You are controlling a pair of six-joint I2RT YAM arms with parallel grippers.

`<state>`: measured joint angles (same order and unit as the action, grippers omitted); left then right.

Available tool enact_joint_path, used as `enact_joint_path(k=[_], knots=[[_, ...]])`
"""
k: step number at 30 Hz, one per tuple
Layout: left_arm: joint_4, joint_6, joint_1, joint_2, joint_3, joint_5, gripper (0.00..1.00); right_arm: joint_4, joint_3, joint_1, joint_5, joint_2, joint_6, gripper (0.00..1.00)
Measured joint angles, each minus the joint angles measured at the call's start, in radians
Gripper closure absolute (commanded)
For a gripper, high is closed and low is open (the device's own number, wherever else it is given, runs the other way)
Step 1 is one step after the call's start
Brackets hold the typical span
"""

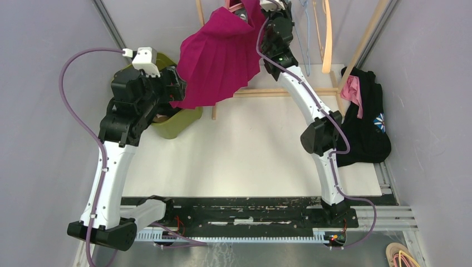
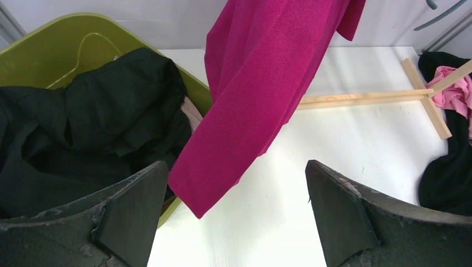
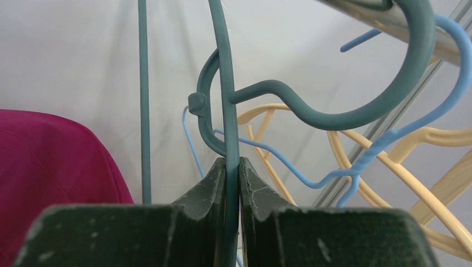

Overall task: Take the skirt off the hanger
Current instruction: Place the hanger at the clothesline.

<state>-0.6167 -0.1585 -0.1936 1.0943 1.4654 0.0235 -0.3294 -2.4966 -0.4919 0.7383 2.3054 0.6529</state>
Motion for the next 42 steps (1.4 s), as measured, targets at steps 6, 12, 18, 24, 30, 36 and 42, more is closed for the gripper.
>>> enact_joint_path(k=[6, 12, 18, 24, 30, 36, 42], knots=[[-0.014, 0.000, 0.000, -0.003, 0.000, -0.019, 0.01, 0.058, 0.032, 0.014, -0.022, -0.026, -0.014, 0.99], [-0.014, 0.000, -0.005, -0.003, 0.000, -0.021, 0.01, 0.172, 0.090, 0.015, -0.051, -0.102, -0.024, 0.99], [-0.014, 0.000, -0.033, -0.003, 0.000, -0.021, 0.01, 0.295, 0.124, 0.015, -0.109, -0.163, -0.033, 0.92], [-0.018, 0.000, -0.054, -0.003, 0.000, -0.021, 0.01, 0.418, 0.101, 0.016, -0.140, -0.192, -0.089, 0.76], [-0.024, 0.000, -0.058, -0.011, 0.000, -0.021, 0.01, 0.535, 0.058, 0.016, -0.166, -0.194, -0.158, 0.40], [-0.032, 0.000, -0.058, -0.033, 0.000, -0.021, 0.01, 0.596, 0.045, 0.016, -0.187, -0.195, -0.195, 0.20], [-0.032, 0.000, -0.058, -0.043, -0.006, -0.023, 0.01, 0.641, 0.044, 0.016, -0.219, -0.227, -0.230, 0.16]])
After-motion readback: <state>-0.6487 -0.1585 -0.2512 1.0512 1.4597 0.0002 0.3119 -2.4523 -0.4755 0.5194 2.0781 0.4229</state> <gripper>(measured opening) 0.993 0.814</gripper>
